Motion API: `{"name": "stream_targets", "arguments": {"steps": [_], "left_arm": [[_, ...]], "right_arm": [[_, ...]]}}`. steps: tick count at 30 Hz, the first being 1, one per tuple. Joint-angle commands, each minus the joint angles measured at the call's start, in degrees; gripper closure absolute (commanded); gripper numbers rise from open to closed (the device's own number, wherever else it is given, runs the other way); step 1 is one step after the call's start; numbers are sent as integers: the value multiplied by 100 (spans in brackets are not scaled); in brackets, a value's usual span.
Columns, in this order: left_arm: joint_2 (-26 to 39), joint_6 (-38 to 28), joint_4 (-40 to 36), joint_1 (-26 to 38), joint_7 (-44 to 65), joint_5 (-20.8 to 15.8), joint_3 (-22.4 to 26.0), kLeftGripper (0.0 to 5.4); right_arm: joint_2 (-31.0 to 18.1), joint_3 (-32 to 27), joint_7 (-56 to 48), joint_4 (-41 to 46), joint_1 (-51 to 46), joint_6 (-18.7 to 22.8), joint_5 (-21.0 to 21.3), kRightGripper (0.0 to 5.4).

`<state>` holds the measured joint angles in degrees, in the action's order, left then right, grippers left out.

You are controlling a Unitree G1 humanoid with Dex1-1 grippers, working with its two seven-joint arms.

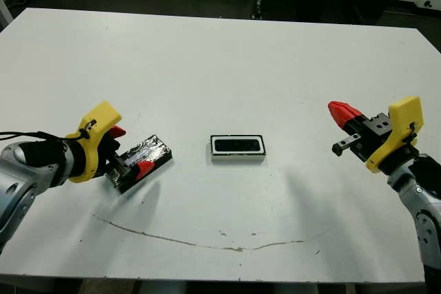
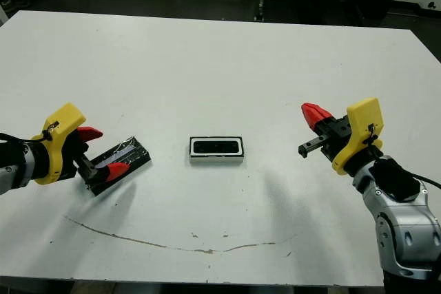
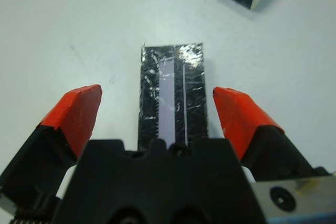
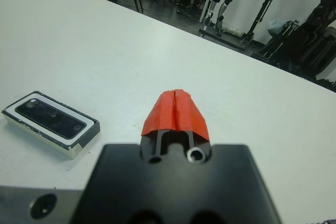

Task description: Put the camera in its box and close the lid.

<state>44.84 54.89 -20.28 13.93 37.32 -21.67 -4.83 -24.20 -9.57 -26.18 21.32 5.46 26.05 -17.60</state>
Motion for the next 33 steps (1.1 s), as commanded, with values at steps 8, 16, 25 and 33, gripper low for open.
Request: {"name": "stream_targets", "arguments": {"steps": [8,16,25,33], "left_arm": [[175,-136,213,96,444,206,-276,0],[239,-413,282,50,646,397,-384,0],[85,-340,301,-57,379,550,-356,0],[9,-254,488,-88,534,274,-177,67]], "right_arm": [[-67,8,64,113,-73,155,18,538],[-67,14,129,196,-69,256,12,538],[-85,20,105,201,-43,254,0,538],[-57,15,143,261,-25,350,-61,540]]}}
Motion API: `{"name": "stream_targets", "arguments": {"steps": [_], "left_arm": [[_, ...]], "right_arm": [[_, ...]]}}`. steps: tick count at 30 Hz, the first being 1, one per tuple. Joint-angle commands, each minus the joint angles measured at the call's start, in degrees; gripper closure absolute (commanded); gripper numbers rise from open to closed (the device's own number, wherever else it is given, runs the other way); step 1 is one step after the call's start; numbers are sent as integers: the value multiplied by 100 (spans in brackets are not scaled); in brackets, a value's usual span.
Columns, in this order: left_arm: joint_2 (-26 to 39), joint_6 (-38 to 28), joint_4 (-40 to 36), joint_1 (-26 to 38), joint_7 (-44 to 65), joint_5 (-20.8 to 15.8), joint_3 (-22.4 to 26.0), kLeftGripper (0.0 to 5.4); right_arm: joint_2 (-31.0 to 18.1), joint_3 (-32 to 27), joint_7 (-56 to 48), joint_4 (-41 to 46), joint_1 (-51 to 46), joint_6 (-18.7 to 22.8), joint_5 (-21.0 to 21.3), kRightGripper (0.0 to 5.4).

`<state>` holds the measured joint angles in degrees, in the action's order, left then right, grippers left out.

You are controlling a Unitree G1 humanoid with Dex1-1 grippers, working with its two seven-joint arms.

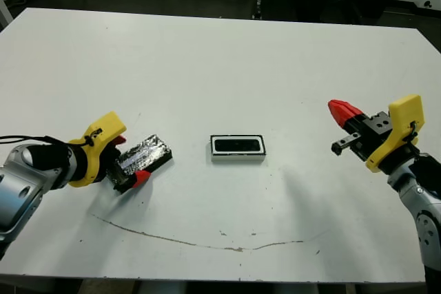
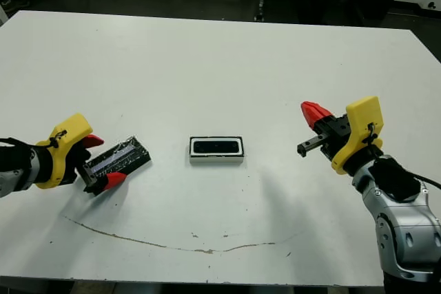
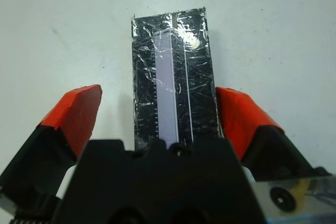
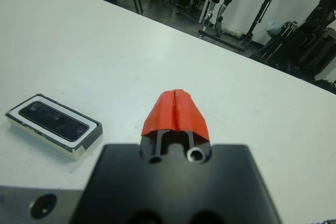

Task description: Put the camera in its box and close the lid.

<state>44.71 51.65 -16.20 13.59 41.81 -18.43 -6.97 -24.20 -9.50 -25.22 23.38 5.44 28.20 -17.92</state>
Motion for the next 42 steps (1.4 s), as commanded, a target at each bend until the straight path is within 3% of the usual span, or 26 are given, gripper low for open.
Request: {"name": "stream_targets", "arguments": {"steps": [1,11,19,26,33,37,42], "left_arm": [[42,54,98,-46,138,-68,26,80],[350,5,197,198,794,-74,-273,224],[430,-403,233,174,1077,40,-315,224],[294,-602,241,198,993,-24,-55,224],[121,-658,421,901,968,-205,255,224],[-19,-632,778,1629,1211,-241,2,224],[-392,-959,1405,2282,1725,-20,-698,224]], "right_arm": [[-60,15,52,64,-22,138,-21,540],[-81,40,113,144,-42,181,33,540],[-80,51,135,184,-66,192,19,540],[-34,59,172,209,-90,226,-5,540],[-29,112,182,210,-109,207,24,540],[26,157,238,219,-91,252,1,540],[41,200,252,197,-63,253,-21,540]]}}
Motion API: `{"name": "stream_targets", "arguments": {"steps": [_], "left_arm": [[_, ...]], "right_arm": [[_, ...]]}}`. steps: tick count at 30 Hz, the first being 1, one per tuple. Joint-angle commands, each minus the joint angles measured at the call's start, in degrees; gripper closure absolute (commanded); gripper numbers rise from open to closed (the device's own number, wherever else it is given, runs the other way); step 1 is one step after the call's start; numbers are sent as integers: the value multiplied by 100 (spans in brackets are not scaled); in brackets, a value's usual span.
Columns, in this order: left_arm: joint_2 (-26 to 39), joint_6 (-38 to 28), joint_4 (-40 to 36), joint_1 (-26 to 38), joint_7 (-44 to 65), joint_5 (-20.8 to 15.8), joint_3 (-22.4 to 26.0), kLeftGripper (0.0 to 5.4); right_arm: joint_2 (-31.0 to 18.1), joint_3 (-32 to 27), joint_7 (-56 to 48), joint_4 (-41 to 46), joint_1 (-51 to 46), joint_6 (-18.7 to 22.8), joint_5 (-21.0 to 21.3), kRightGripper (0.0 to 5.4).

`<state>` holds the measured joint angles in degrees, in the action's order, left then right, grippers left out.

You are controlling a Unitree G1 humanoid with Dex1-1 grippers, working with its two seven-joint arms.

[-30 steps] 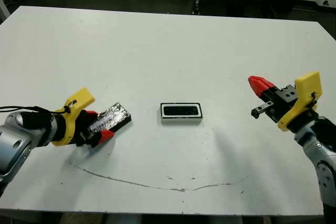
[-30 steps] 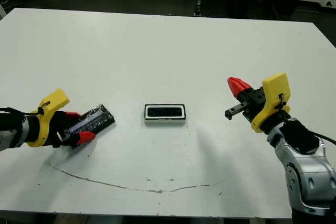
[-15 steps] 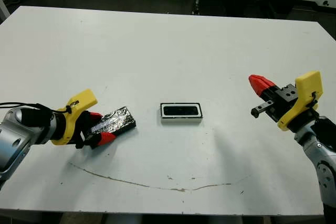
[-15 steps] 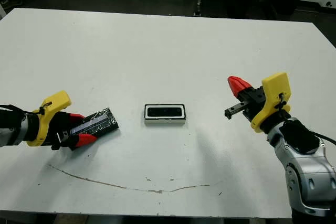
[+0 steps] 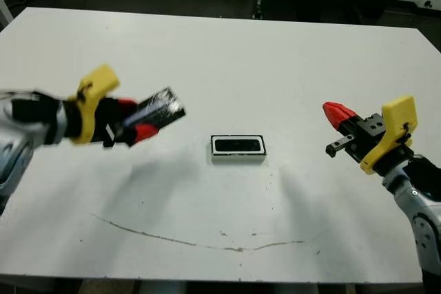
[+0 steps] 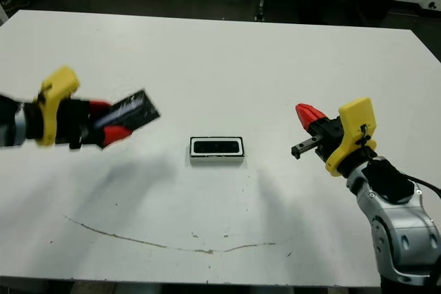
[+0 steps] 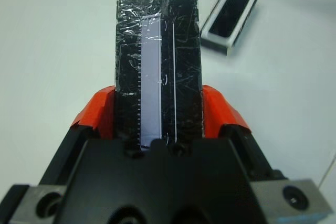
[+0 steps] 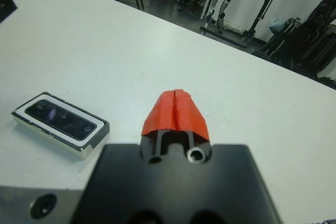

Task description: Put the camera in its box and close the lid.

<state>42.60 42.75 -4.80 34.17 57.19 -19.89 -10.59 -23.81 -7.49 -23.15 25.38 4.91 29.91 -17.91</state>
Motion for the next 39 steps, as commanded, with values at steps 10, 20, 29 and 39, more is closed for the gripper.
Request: {"name": "stream_targets", "arguments": {"steps": [10,20,29,39], "left_arm": [[-798,-583,1070,774,669,598,-1045,224],[-1233,-1124,1480,708,628,1268,-1454,224],[-1404,-1648,1854,653,625,1764,-1607,224],[-1543,-1865,2064,748,828,1953,-1687,224]], "right_arm": [[5,48,58,-18,-45,-6,39,540],[32,87,35,-109,-52,-124,55,540],[0,85,-14,-203,-44,-229,46,540],[-27,89,-81,-357,2,-321,52,540]]}}
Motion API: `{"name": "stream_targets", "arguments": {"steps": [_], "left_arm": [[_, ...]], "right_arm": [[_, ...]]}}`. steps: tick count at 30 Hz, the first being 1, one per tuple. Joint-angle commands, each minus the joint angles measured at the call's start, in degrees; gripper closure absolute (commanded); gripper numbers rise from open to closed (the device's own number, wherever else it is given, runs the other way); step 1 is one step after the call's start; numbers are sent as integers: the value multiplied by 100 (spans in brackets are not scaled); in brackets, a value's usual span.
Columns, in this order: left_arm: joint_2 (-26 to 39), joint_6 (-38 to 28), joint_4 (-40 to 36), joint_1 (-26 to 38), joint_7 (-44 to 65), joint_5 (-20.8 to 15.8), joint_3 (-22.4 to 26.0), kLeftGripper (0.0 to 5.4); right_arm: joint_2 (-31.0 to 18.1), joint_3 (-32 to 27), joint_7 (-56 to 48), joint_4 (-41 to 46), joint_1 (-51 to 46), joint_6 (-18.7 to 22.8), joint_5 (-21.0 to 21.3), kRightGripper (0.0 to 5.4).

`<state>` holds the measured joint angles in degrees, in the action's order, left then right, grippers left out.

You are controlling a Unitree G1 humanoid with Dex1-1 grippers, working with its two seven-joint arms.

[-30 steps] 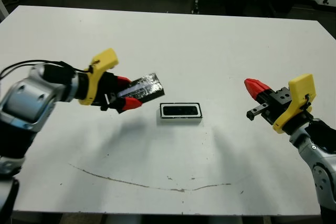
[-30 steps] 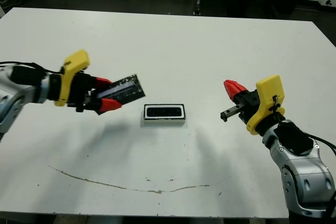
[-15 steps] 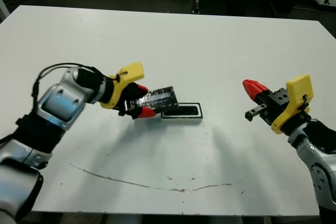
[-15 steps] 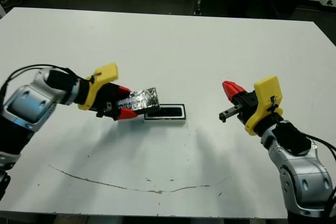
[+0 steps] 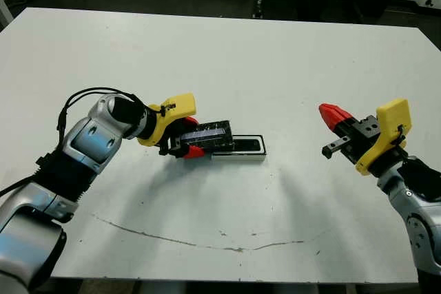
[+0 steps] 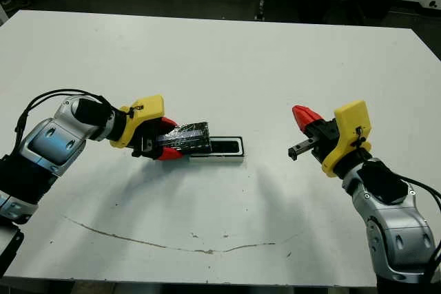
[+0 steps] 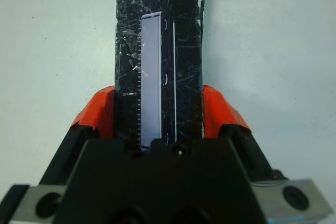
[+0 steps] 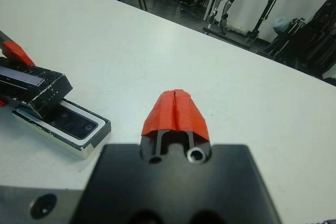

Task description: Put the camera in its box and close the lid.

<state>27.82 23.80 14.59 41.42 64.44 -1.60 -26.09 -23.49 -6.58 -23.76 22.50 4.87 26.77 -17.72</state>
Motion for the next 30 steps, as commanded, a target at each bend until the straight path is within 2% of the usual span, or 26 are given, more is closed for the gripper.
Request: {"name": "stream_targets", "arguments": {"steps": [1,13,23,27,30], "left_arm": [[-79,51,143,42,130,132,-142,224],[-214,149,265,137,674,9,-88,224],[-455,176,348,163,875,13,-221,224],[-516,119,299,154,741,145,-316,224],[-576,26,239,122,461,386,-417,224]], "right_arm": [[-63,-5,-33,-85,11,-15,29,540],[-52,-3,-49,-154,7,-67,55,540],[-67,-27,-79,-173,-50,-119,79,540],[-50,-22,-94,-209,-80,-205,101,540],[-49,-21,-147,-256,-82,-283,74,540]]}}
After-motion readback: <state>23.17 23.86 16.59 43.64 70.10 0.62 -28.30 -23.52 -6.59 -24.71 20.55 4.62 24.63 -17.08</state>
